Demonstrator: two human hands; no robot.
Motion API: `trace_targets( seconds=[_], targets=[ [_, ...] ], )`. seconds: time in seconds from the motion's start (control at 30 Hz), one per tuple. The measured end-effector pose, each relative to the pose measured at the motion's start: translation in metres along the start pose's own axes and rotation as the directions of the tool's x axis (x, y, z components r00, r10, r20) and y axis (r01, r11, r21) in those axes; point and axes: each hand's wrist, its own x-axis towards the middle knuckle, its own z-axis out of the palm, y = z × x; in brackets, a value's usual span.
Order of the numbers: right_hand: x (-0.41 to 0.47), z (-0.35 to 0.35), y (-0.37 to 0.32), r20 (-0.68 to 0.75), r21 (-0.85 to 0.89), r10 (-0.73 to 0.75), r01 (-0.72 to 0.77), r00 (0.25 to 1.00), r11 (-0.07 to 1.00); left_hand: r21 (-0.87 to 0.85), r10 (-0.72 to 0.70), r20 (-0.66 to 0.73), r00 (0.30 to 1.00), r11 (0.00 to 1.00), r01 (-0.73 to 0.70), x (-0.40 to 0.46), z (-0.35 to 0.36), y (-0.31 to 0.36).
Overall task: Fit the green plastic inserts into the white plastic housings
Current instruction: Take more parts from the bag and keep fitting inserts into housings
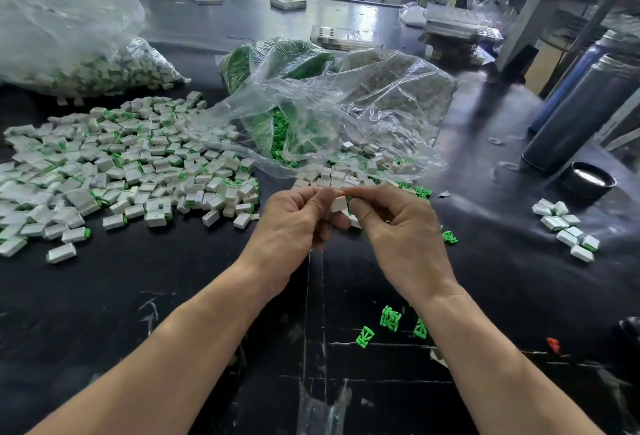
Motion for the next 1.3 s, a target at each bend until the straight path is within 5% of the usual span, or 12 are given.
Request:
trace_targets(
  seconds=[0.43, 0.67, 1.0, 1.17, 1.3],
  targets=[
    [-0.0008, -0.0023, -0.0053, 0.037, -0.014, -0.001, 0.001, 0.999, 1.0, 0.068, 0.003, -0.049, 0.999, 0.998, 0.001, -0.003, 0.0054, 0.0002],
    [-0.0008, -0.0013, -0.003, 0.014, 0.129, 0.076, -0.077, 0.997, 0.989, 0.028, -0.003, -0.02, 1.0, 1.0, 0.004, -0.0052, 0.0045, 0.0022],
    [0.0006, -0.0053, -0.002, 0.07, 0.021, -0.016, 0.015, 0.997, 1.0, 0.068, 0.0, -0.017, 1.0, 0.998, 0.001, -0.0054, 0.0017, 0.0031],
    [0.0014, -0.0051, -0.0004, 0.079, 0.282, 0.146, -0.163, 0.986, 0.946, 0.061, 0.006, 0.0, 1.0, 0.998, -0.006, -0.0053, 0.002, 0.0033],
    [0.0007, -0.0023, 0.0021, 0.076, 0.302, 0.156, -0.172, 0.985, 0.938, 0.099, 0.027, -0.013, 1.0, 0.995, -0.026, -0.005, 0.0011, 0.0008]
  ],
)
